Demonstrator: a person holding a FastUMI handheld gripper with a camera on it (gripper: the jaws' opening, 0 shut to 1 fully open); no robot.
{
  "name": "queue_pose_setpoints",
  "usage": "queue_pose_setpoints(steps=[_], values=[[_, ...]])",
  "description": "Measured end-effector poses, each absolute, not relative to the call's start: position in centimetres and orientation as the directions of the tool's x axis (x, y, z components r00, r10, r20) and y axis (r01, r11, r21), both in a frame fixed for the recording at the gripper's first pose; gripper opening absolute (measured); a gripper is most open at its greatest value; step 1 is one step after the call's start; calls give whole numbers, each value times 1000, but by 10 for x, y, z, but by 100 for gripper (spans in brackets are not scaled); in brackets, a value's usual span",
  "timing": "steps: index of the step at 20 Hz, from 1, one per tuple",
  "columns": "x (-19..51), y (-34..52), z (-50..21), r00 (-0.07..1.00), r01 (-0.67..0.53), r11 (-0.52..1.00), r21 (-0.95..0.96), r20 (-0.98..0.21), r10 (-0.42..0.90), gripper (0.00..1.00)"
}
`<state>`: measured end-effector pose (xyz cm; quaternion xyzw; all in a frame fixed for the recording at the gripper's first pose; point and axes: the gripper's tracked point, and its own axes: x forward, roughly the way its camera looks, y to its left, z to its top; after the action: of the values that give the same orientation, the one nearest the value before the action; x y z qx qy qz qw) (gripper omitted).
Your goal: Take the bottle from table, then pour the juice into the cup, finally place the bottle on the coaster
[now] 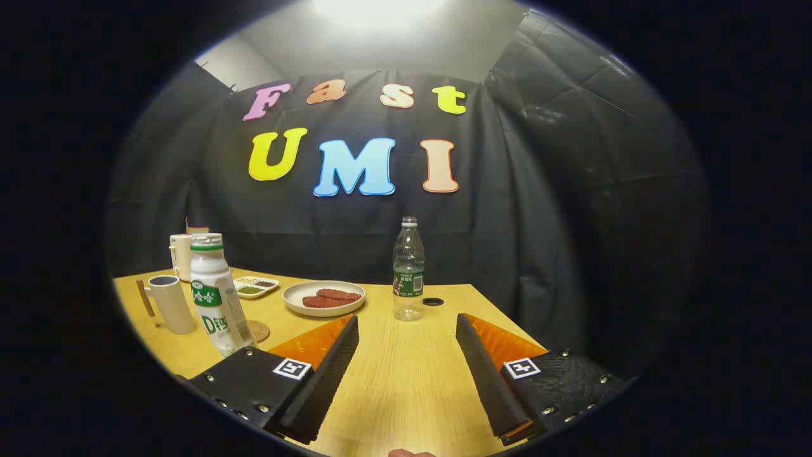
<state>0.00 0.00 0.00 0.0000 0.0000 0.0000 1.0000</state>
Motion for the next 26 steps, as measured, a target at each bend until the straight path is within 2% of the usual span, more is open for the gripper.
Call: queue_pose_setpoints(steps=[12, 26], values=[[-43, 72, 83, 998, -54, 998, 27, 14, 54, 95], [-59, 149, 45, 984, -177, 983, 37, -16, 178, 95]])
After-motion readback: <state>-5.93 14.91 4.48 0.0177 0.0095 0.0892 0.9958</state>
